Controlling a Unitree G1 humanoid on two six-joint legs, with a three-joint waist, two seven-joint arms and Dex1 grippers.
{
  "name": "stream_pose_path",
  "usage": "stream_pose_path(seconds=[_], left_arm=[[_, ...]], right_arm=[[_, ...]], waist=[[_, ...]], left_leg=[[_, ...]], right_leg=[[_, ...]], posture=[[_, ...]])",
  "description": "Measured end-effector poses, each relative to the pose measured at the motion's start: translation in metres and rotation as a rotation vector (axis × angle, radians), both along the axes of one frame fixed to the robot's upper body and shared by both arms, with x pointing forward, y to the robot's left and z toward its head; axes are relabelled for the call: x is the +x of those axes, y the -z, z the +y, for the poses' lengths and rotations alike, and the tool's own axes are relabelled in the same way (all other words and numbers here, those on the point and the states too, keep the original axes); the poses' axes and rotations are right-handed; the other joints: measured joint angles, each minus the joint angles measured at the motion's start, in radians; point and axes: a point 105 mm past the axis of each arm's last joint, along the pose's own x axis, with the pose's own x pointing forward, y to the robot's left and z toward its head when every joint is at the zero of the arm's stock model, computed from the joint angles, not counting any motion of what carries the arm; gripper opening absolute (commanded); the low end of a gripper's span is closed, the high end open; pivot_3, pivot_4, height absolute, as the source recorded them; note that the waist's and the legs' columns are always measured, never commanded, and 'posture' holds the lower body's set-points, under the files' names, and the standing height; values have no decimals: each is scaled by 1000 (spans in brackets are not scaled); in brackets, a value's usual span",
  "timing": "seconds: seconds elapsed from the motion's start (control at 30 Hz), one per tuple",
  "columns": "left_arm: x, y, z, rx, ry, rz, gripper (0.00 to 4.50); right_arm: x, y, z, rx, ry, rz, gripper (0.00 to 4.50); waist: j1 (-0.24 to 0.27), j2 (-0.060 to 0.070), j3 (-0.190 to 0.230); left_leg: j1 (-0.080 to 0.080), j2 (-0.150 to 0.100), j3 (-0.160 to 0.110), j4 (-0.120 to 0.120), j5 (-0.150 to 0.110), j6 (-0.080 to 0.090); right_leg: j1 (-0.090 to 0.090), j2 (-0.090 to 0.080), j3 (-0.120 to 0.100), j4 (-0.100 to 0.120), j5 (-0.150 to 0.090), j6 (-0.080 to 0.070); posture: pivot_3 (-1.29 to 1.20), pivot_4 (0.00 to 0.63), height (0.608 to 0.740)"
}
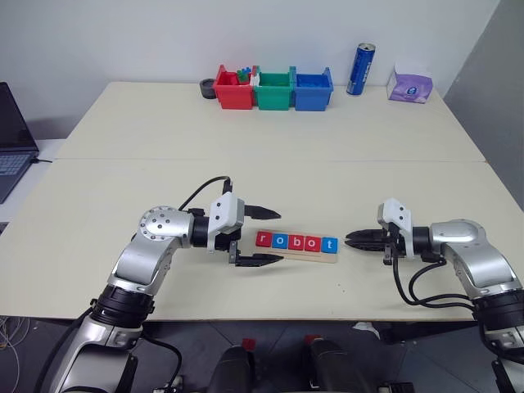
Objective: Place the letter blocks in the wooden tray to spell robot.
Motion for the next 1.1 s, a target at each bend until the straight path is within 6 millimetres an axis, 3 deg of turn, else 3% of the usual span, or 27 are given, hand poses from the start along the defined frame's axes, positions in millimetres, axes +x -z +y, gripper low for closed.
stream_pose_path(seconds=[0.8, 1.1], left_arm=[[1, 0, 0, -1, -8, -2, 4500], [2, -1, 0, -4, -19, -5, 4500]], right_arm=[[2, 2, 26, 11, -63, -35, 25], [3, 2, 27, 11, -65, -35, 25]], waist=[[1, 0, 0], [1, 0, 0]], left_leg=[[0, 0, 0, 0, 0, 0], [0, 0, 0, 0, 0, 0]], right_leg=[[0, 0, 0, 0, 0, 0], [0, 0, 0, 0, 0, 0]], posture=[[0, 150, 740], [0, 150, 740]])
